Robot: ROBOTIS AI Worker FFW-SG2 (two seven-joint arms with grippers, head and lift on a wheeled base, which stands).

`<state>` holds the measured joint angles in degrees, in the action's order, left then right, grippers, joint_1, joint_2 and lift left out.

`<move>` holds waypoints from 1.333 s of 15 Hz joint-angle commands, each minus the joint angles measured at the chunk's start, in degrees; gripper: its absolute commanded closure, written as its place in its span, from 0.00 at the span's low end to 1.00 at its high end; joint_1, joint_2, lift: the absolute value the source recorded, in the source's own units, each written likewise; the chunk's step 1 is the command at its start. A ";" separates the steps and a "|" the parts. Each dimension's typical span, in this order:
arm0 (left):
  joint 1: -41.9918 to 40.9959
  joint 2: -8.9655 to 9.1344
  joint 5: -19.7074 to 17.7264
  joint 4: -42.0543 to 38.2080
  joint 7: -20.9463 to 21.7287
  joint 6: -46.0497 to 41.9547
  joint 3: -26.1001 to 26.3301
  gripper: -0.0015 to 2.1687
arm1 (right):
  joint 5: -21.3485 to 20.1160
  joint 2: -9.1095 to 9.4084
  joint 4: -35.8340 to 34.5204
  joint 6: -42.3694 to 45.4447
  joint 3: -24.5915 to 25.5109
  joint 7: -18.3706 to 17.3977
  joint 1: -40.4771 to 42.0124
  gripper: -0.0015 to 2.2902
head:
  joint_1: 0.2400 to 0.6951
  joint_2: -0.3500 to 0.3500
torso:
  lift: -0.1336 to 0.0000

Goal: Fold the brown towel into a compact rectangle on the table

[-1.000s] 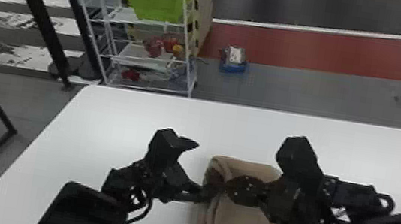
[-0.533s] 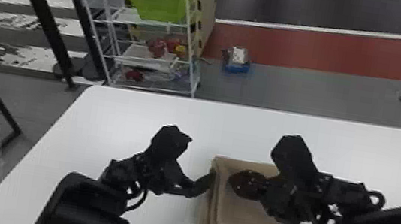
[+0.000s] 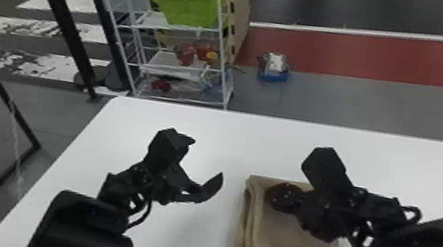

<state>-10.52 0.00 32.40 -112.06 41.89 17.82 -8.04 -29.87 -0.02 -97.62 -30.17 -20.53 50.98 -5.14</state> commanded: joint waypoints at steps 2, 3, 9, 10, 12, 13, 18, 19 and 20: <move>-1.70 0.15 -2.26 -2.55 -0.50 -0.11 -2.33 0.04 | -0.10 0.07 3.31 1.20 -0.91 -0.53 -1.45 0.89 | 1.00 0.92 | 0.08; -2.05 0.15 -2.26 -2.81 -0.50 -0.11 -2.41 0.04 | 0.07 0.07 3.23 1.37 -0.82 -0.53 -1.45 0.89 | 1.00 0.93 | 0.08; -4.25 0.15 -6.30 -5.54 -0.14 -0.46 -5.23 0.04 | 3.76 0.07 -2.66 1.73 6.56 0.61 1.98 0.89 | 1.00 0.94 | 0.08; -4.25 0.15 -7.00 -5.80 -0.14 -0.46 -5.49 0.04 | 4.11 -0.25 -2.84 1.90 7.88 0.70 2.68 0.89 | 1.00 0.93 | 0.08; -4.51 0.15 -7.97 -5.80 -0.06 -0.46 -6.11 0.04 | 4.47 -0.51 -3.54 4.36 10.69 0.70 3.91 0.89 | 1.00 0.90 | 0.08; -4.78 0.15 -8.50 -5.80 -0.06 -0.46 -6.19 0.04 | 4.73 -0.95 -3.10 4.36 11.22 0.61 3.82 0.89 | 1.00 0.89 | 0.08; -5.92 0.15 -9.20 -6.24 -0.14 -0.63 -6.37 0.04 | 3.94 -1.39 0.33 4.36 12.27 0.52 3.12 0.89 | 1.00 0.84 | 0.08; -6.09 0.15 -9.20 -6.59 -0.14 -0.63 -6.46 0.04 | 3.67 -1.65 0.68 4.36 12.36 0.61 3.21 0.89 | 1.00 0.83 | 0.08; -6.27 0.15 -9.37 -6.59 -0.14 -0.63 -6.55 0.04 | 3.41 -1.83 1.47 4.36 12.27 0.61 3.21 0.89 | 1.00 0.83 | 0.08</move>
<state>-16.53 0.00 23.18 -118.48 41.74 17.22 -14.43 -26.02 -1.56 -97.07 -25.82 -8.24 51.57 -1.98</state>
